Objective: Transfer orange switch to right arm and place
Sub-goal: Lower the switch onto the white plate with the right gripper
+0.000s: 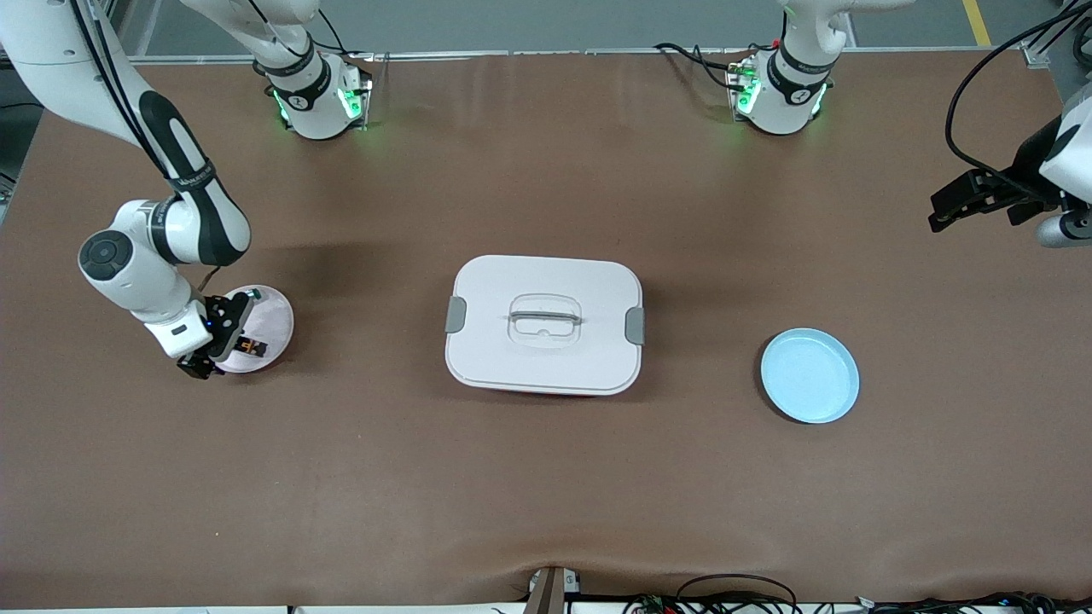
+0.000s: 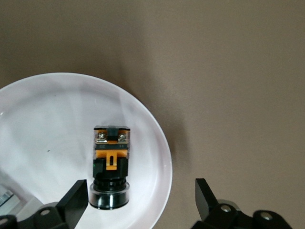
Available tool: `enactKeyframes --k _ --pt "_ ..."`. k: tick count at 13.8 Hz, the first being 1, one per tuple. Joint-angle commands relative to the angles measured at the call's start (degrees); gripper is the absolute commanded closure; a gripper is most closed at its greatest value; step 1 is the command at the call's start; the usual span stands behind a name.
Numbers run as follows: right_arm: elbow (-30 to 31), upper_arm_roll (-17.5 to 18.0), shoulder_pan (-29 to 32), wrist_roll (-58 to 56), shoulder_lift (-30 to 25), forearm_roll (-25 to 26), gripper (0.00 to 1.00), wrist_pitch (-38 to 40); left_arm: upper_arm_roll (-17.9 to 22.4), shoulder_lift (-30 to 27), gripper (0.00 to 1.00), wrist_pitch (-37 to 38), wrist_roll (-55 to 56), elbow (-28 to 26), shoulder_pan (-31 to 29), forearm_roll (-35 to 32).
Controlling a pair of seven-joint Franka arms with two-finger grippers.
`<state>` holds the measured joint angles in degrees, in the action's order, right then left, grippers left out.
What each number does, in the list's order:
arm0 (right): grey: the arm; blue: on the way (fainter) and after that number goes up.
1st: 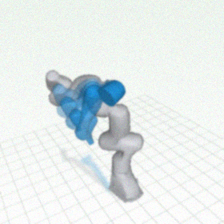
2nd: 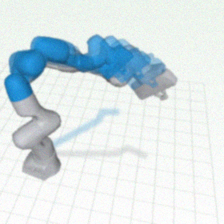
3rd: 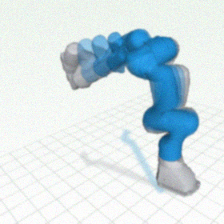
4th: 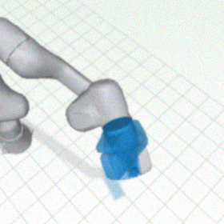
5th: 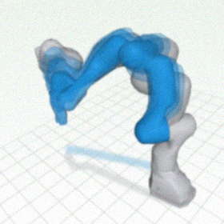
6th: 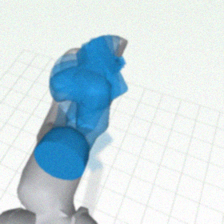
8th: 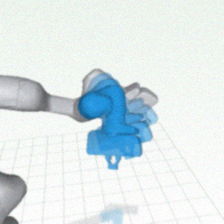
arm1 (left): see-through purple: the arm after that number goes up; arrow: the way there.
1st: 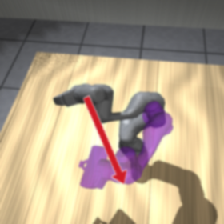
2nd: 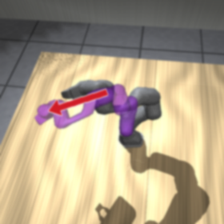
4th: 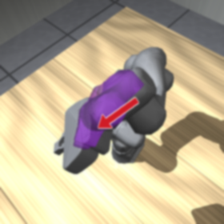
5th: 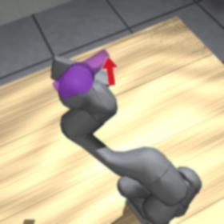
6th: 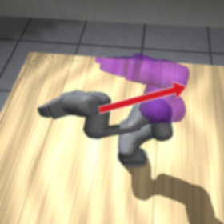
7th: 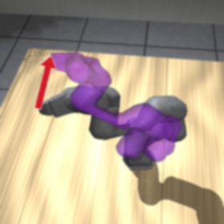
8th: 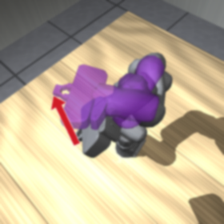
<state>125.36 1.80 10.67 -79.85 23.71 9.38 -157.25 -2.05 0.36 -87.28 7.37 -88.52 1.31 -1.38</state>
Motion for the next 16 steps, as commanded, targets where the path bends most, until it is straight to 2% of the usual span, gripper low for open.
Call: enactKeyframes --k 1,9,11,16 --pt "-1.17 0.83 1.11 -0.66 0.46 1.43 0.0 0.8 0.03 0.25 0.0 0.53 0.01 0.72 -0.17 0.15" --pt "-4.51 0.92 0.5 -0.13 -0.94 1.25 0.0 7.83 0.03 -0.98 0.0 0.97 -0.16 0.81 -0.26 0.15" --pt "-6.34 0.92 -0.38 1.52 -1.65 0.99 0.0 13.95 0.03 -0.98 0.0 1.32 -0.07 0.89 -0.17 0.15" --pt "-6.88 2.41 -1.0 26.18 -4.28 1.25 0.0 23.2 -0.05 -1.24 0.0 1.33 -0.34 0.89 -0.17 0.06"
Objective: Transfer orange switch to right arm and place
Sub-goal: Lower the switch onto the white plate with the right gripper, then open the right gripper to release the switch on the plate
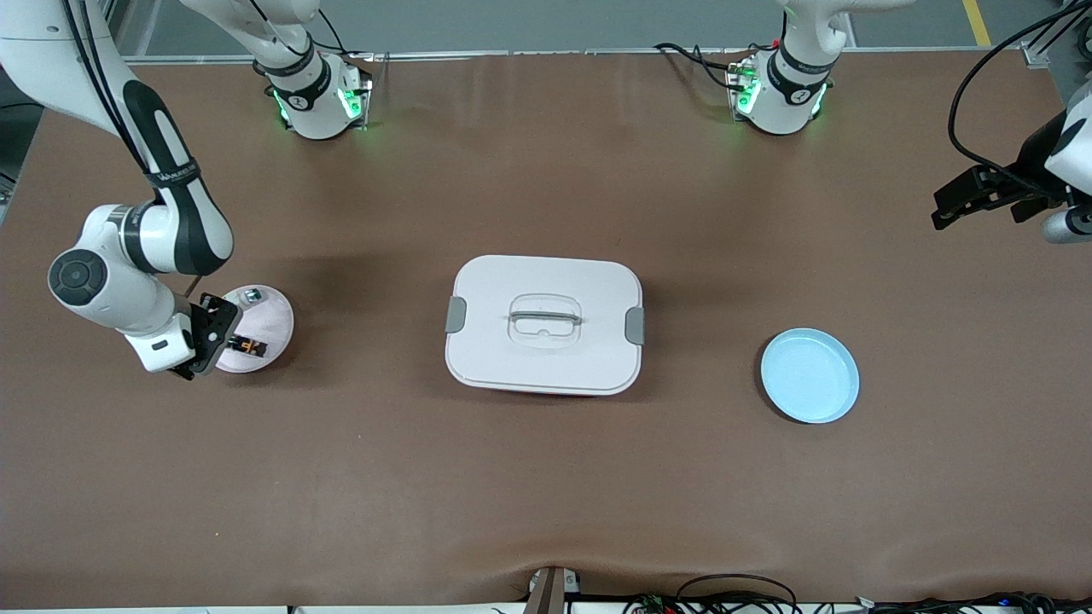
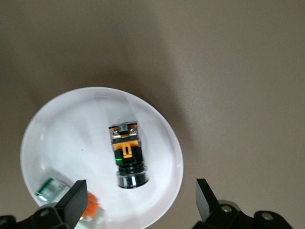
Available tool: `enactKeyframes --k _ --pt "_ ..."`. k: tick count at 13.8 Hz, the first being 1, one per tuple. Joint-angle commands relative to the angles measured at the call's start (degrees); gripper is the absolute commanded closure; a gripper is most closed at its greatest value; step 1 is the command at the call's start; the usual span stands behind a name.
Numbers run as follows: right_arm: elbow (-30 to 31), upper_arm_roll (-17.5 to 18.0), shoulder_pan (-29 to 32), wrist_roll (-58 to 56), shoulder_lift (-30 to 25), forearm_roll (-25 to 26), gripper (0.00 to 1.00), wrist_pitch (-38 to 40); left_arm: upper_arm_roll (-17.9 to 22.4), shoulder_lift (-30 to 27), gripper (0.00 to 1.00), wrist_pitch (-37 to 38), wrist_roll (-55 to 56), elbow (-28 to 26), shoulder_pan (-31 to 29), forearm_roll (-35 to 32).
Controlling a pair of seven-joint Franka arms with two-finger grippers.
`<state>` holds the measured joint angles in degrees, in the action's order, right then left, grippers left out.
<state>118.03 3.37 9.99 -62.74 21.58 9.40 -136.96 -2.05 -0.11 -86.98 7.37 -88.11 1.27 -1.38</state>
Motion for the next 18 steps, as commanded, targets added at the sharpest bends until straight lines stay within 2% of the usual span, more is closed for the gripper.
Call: enactKeyframes --k 1,6,11,14,15,17,18 --pt "0.53 0.94 -0.85 13.47 -2.77 1.24 0.0 3.88 -0.06 -1.38 0.0 1.11 -0.25 0.49 -0.13 0.06" --pt "1.32 1.46 -1.03 44.4 -5.05 1.24 0.0 4.86 0.03 -2.18 0.0 2.78 -0.69 0.57 -0.4 0.06" --pt "0.97 3.13 -0.76 59.8 -7.16 1.32 0.0 4.77 -0.06 -2.18 0.0 3.04 -0.16 0.57 -0.22 0.06" --pt "-0.77 3.22 -1.11 60.28 -9.09 1.06 0.0 5.64 -0.06 -2.09 0.0 2.95 -0.16 0.57 -0.04 0.06" --pt "-4.35 3.22 -1.46 60.1 -9.19 0.71 0.0 10.69 -0.14 -2.09 0.0 3.04 -0.16 0.57 -0.04 0.06" --pt "-16.28 3.05 -4.35 60.89 -8.58 0.27 0.0 27.63 -0.67 -2.7 0.0 3.13 -0.07 0.57 -0.04 0.06" --pt "-19.73 3.05 -5.5 60.89 -8.57 -0.34 0.0 31.19 -0.85 -2.79 0.0 3.13 -0.07 0.49 -0.13 0.06"
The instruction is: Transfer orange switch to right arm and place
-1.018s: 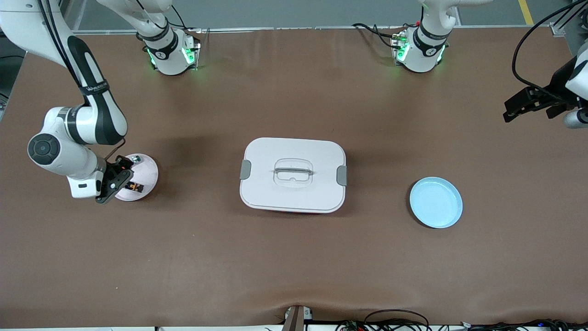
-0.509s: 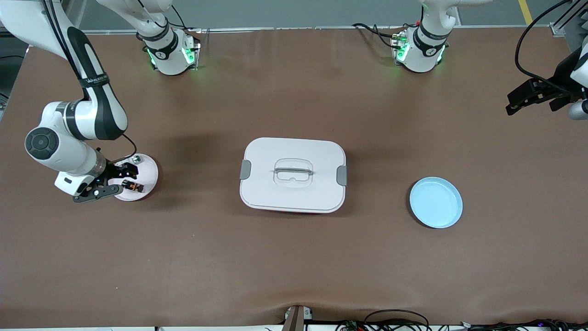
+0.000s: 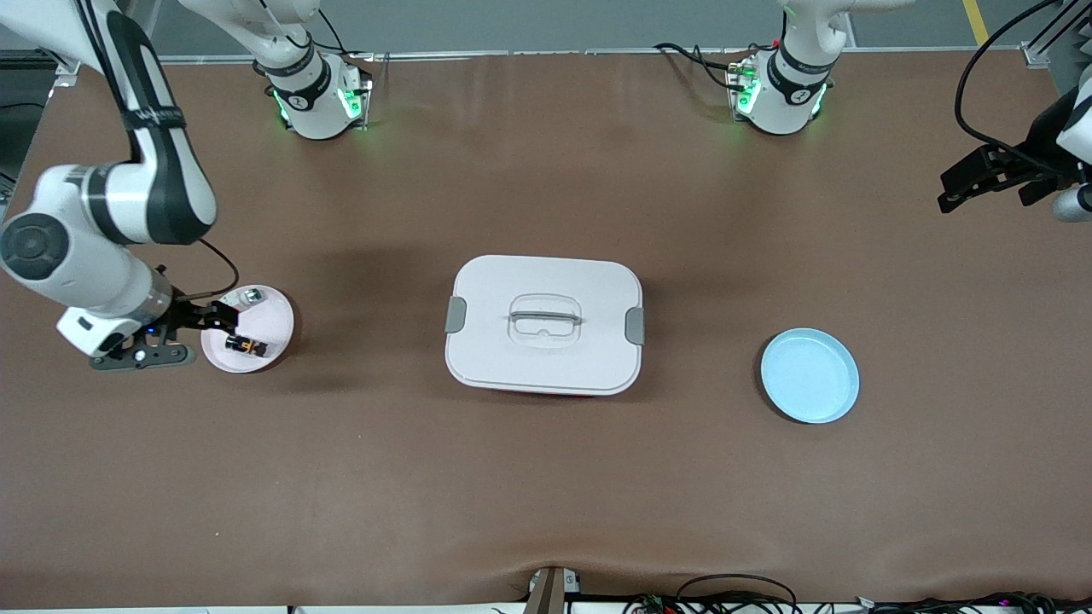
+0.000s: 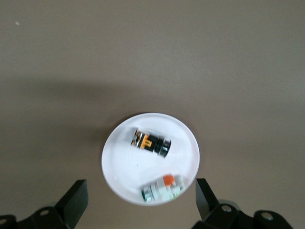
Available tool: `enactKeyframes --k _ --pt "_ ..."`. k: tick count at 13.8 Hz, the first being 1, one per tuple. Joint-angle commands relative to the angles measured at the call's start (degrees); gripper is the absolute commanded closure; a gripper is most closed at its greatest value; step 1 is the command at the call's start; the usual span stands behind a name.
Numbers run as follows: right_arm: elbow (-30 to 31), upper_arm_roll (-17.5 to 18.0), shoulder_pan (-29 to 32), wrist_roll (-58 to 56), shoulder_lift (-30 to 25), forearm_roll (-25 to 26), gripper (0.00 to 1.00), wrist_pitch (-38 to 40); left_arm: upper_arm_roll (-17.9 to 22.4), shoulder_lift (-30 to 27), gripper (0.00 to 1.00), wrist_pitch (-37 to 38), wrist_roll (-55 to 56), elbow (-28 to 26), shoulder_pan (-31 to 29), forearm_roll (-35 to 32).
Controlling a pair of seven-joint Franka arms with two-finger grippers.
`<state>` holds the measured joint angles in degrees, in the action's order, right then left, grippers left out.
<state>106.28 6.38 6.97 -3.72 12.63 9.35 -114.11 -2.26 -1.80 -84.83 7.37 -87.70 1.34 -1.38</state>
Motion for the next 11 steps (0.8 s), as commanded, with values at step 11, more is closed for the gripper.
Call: enactKeyframes --k 11 --pt "-9.25 -0.67 -0.47 1.88 -11.65 -10.57 0.0 14.7 -0.46 -0.48 0.0 0.45 -1.21 0.33 -0.55 0.15"
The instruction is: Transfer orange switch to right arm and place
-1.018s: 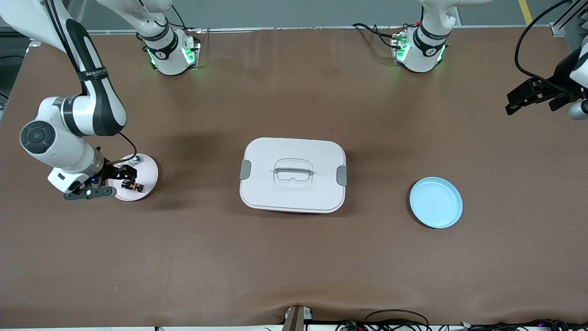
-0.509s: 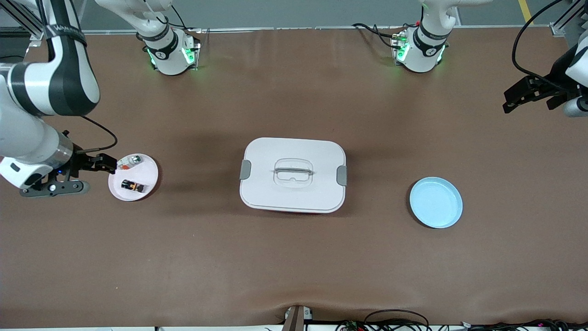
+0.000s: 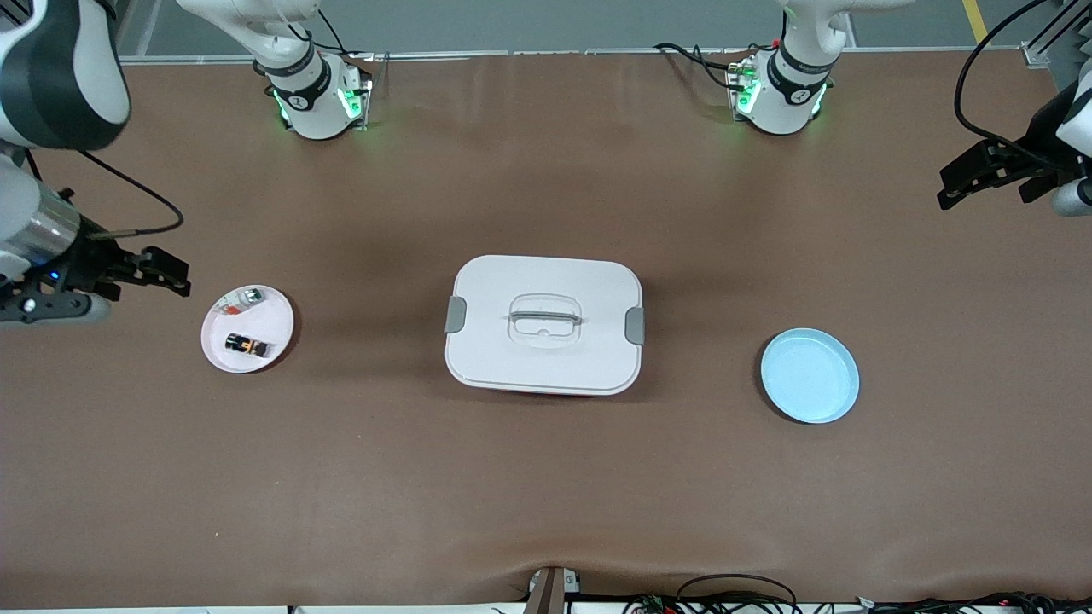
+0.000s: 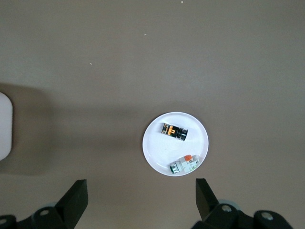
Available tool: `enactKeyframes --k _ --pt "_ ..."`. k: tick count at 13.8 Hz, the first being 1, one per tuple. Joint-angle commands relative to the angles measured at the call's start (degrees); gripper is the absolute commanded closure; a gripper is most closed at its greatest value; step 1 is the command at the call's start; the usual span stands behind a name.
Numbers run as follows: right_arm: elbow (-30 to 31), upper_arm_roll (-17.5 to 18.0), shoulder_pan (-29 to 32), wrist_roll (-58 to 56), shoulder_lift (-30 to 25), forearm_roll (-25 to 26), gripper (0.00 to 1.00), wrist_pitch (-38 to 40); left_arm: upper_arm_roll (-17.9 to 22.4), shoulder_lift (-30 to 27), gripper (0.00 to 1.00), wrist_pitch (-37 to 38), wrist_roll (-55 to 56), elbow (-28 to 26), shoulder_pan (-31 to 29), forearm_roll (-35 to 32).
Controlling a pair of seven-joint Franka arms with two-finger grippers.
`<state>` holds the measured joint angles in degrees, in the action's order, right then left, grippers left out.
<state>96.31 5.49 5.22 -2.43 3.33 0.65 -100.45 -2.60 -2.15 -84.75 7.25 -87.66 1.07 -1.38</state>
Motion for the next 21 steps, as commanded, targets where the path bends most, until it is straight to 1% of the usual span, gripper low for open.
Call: enactKeyframes --k 1,3,5,7,8,9,11,21 --pt "0.8 0.14 1.37 0.58 -3.41 -2.58 0.0 1.39 -0.13 -0.13 0.0 0.37 -1.01 0.29 -0.19 0.15" --pt "0.72 -0.21 1.29 0.32 -5.34 -2.59 0.0 1.57 -0.21 -0.22 0.0 0.37 -1.1 0.29 -0.19 0.06" --pt "0.63 -2.31 -0.2 0.15 -6.67 -2.59 0.0 2.71 -0.3 -0.31 0.0 0.37 -1.1 0.29 -0.28 0.15" --pt "0.54 -5.65 -3.09 0.06 -7.81 -2.59 0.0 2.89 -0.48 -0.31 0.0 0.37 -1.1 0.21 -0.11 0.5" --pt "0.37 -6.1 -3.28 0.06 -7.81 -2.59 0.0 4.02 -0.48 -0.31 0.0 0.37 -1.1 0.29 -0.02 0.33" --pt "-0.77 -6.1 -3.29 0.14 -7.9 -2.59 0.0 5.34 -0.48 -0.22 0.0 0.37 -1.1 0.29 -0.1 0.32" --pt "-4.89 -5.84 -3.29 0.5 -7.73 -2.5 0.0 9.64 -0.48 -0.31 0.0 0.37 -1.01 0.29 -0.02 0.15" --pt "-5.35 -5.93 -3.2 0.58 -7.37 -2.06 0.0 11.41 -0.91 -0.48 0.0 0.64 -0.22 0.12 0.42 1.12"
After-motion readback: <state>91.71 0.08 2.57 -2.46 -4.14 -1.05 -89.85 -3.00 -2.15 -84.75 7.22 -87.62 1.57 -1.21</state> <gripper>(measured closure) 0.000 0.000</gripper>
